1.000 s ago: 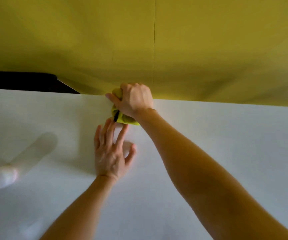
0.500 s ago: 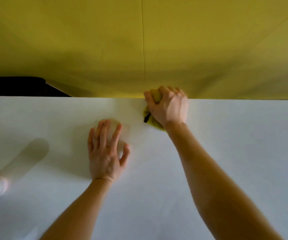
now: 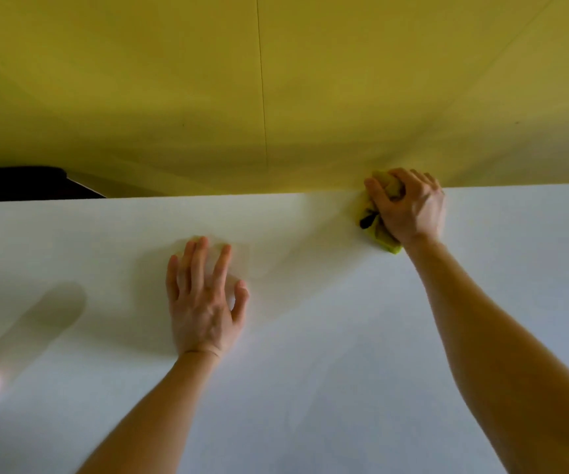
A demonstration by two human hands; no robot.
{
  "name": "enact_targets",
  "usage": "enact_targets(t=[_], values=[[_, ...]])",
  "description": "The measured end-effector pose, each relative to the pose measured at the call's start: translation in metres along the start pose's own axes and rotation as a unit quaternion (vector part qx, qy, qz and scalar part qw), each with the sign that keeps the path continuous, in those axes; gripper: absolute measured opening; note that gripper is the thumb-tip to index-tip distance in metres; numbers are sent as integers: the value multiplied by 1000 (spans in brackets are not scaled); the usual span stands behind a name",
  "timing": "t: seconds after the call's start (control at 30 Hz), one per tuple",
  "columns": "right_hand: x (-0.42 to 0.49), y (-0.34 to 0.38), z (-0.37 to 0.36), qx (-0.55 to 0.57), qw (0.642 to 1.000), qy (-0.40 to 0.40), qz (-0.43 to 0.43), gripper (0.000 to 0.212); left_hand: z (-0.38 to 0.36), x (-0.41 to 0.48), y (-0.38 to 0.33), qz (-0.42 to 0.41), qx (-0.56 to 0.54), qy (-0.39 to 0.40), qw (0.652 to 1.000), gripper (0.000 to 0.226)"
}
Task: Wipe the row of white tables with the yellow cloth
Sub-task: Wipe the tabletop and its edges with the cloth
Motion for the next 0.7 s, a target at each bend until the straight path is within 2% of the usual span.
enact_targets(t=[0.07,0.17,0.27,0.33,0.4,0.57,0.63,0.7], values=[[-15,33,-18,-4,999,-5,-39,42,1,-1,0,-2,-2,4,1000,62],[-61,130,-73,8,994,71,85,41,1,0,-1,-3,3,-1,1000,62],[-85,186,-98,37,978,143,146,43,2,-2,-2,1,2,-5,1000,58],[-79,173,-92,39,971,154,178,48,2,0,-2,0,4,-9,1000,57],[-57,126,-77,34,977,121,174,50,3,0,0,0,2,-2,1000,60],[-2,-12,-9,-10,998,-5,60,45,3,0,-1,-3,-4,-3,1000,62],[-4,-12,-7,-24,999,-31,8,43,2,-1,-2,-4,3,-10,1000,62],[-18,28,-26,-28,1000,-8,-10,41,2,-1,-1,-8,5,-9,1000,61]])
Point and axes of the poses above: each hand's wrist, its own x-axis towards the middle knuckle, its own z-axis out of the back of the hand, y = z × x, the point moved 2 cm from there along x, towards the middle knuckle, and after that the axes turned 11 degrees about -z, right-handed, at the moved point
